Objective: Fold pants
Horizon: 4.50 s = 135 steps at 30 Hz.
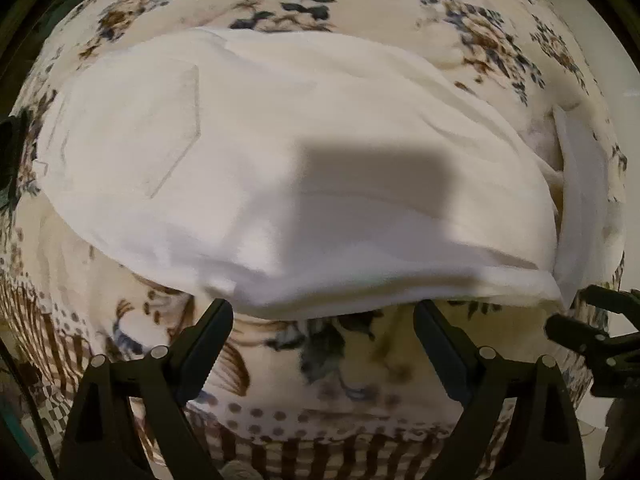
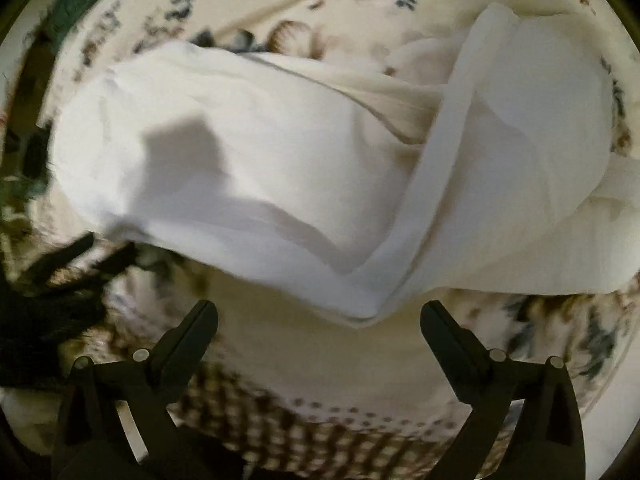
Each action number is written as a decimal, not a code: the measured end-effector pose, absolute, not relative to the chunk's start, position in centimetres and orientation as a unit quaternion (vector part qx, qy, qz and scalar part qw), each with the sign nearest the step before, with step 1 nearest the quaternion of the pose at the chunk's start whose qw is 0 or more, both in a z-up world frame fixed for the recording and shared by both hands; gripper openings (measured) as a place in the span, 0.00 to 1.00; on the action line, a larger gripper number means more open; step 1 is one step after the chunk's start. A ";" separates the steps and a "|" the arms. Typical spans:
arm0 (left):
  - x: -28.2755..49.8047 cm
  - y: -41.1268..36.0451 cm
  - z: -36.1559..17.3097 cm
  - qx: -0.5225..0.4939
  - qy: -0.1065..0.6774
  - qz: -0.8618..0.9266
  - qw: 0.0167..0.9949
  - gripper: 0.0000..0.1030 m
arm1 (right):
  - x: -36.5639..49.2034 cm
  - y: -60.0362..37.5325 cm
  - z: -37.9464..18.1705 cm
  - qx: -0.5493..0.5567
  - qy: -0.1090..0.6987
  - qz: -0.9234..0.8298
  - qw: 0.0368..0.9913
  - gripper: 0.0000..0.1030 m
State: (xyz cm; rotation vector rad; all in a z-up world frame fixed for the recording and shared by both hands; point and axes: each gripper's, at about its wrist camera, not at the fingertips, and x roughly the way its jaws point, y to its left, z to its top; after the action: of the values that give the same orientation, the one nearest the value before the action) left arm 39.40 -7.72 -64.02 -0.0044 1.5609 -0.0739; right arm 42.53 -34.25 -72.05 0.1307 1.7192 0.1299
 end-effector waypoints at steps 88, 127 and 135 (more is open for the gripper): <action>47.4 23.6 -69.2 -0.284 0.635 0.177 0.696 0.61 | 42.2 -27.7 -80.8 0.545 0.572 -0.085 0.608 0.52; 46.7 21.5 -66.3 -0.173 0.624 0.147 0.748 0.26 | 40.6 -31.0 -78.0 0.483 0.569 -0.145 0.649 0.13; 46.1 21.7 -67.1 -0.181 0.639 0.157 0.731 0.35 | 38.5 -31.8 -80.5 0.504 0.581 -0.150 0.622 0.13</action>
State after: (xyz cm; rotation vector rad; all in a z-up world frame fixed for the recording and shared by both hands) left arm 46.10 21.70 -67.13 -0.3987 1.4059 0.3465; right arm 38.49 -31.77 -80.51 1.1571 1.3340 -0.3441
